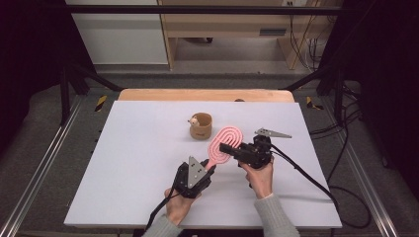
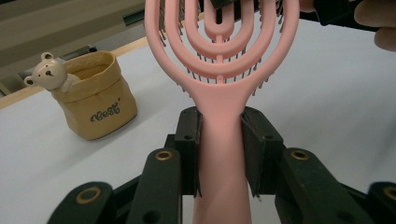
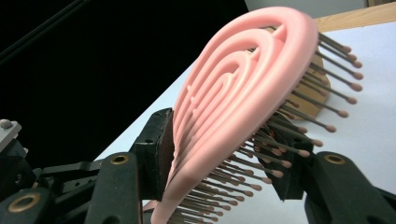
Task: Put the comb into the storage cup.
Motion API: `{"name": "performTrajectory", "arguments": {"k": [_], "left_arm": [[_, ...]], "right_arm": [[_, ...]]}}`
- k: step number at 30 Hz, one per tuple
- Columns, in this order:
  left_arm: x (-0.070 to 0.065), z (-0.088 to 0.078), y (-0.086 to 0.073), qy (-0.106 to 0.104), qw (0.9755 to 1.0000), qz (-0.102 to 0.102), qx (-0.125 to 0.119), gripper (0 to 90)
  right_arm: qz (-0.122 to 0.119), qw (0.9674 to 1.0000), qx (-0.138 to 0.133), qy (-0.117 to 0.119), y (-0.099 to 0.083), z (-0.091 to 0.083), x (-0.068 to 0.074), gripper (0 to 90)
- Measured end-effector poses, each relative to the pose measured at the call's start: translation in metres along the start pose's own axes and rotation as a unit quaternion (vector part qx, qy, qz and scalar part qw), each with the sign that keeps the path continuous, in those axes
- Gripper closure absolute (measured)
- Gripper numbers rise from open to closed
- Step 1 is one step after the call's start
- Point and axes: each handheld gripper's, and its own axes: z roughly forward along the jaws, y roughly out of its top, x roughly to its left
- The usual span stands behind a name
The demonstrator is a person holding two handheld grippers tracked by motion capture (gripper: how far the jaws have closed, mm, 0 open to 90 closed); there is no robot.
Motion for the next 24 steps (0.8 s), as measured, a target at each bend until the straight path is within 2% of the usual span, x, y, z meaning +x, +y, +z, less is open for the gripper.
{"name": "performTrajectory", "arguments": {"k": [12, 15, 24], "left_arm": [[-0.0021, 0.0030, -0.0009, 0.005, 1.0000, 0.005, 0.004, 69.5], [-0.0035, 0.0051, -0.0016, 0.006, 0.9999, 0.007, 0.007, 69.5], [-0.0047, 0.0065, 0.0001, 0.008, 0.9999, 0.010, 0.006, 69.5]], "right_arm": [[0.012, 0.9999, 0.000, 0.012, 0.0000, -0.0009, 0.0016, 56.8], [0.017, 0.9994, -0.005, 0.028, 0.0006, -0.0021, 0.0030, 60.6], [0.013, 0.9992, -0.009, 0.036, 0.0003, -0.0052, 0.0063, 62.6]]}}
